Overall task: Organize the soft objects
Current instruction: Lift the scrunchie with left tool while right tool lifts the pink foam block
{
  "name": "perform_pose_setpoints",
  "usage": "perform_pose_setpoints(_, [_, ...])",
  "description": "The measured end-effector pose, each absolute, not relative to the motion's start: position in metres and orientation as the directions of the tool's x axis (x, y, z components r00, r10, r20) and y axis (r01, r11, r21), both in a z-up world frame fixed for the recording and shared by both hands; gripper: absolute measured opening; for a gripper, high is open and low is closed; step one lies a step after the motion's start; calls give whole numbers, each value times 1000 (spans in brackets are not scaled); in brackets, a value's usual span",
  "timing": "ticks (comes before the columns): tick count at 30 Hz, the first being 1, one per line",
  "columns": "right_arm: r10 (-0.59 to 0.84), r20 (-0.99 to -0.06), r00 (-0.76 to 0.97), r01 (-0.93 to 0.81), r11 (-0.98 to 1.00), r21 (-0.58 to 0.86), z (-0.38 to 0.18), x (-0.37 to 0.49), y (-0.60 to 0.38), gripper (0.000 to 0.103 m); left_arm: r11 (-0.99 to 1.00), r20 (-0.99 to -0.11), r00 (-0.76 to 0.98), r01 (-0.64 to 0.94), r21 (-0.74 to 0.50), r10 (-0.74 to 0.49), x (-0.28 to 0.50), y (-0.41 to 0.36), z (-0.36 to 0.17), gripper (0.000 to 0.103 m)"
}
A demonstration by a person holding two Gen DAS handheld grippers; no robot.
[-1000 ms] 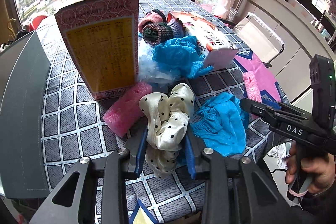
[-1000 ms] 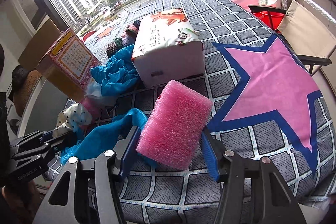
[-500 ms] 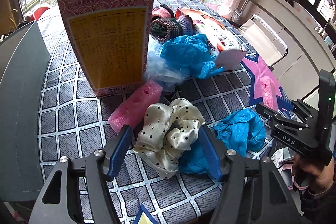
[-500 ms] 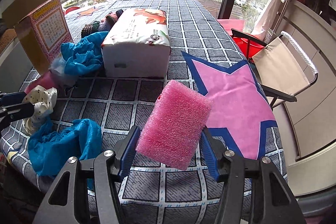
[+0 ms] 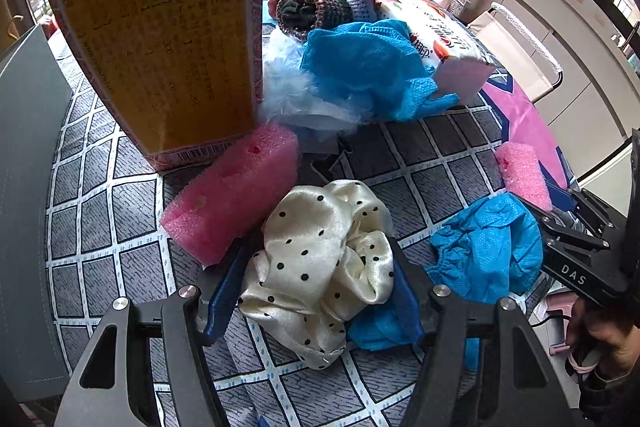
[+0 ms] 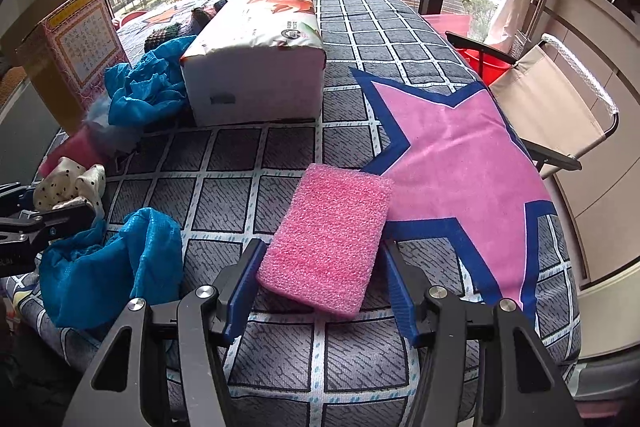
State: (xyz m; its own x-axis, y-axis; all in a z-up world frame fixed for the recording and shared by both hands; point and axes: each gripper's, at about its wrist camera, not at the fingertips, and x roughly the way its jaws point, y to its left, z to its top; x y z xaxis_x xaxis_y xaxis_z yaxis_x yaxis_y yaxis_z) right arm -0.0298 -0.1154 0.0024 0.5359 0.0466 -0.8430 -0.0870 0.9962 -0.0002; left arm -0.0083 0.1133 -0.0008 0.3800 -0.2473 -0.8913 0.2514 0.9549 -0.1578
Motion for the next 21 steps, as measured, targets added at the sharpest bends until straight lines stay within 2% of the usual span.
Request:
perform_pose_setpoints(4, [56,-840,540,-84,996,12,2,-31,-116,63,950,-877,386,237,-205,-285,-7,121,0,70])
perform_pose_setpoints(5, [68,-841,536,-90,996,23,2,-31,-115,74,947,-874,382,227,-226,-300,-6,124,1,70])
perform_pose_setpoints(7, [80,-850,520,-98,995,33,0,-31,-112,85,942,-868,375,210,-261,-325,-5,130,2,57])
perform_pose_setpoints(8, [68,-849,523,-97,995,20,0,-32,-110,85,941,-867,372,204,-270,-330,-5,132,2,53])
perform_pose_setpoints(10, [64,-847,528,-97,995,15,-1,-34,-109,85,940,-864,377,195,-279,-334,-5,135,4,36])
perform_pose_setpoints(13, [76,-847,527,-95,995,30,0,-35,-110,85,938,-858,382,186,-293,-343,-6,139,5,27])
perform_pose_setpoints(17, [104,-846,523,-74,994,77,2,-34,-116,85,941,-851,402,176,-290,-338,-9,146,9,23])
perform_pose_setpoints(21, [155,-830,536,-33,986,162,5,-34,-127,85,961,-869,418,193,-199,-264,-13,140,9,23])
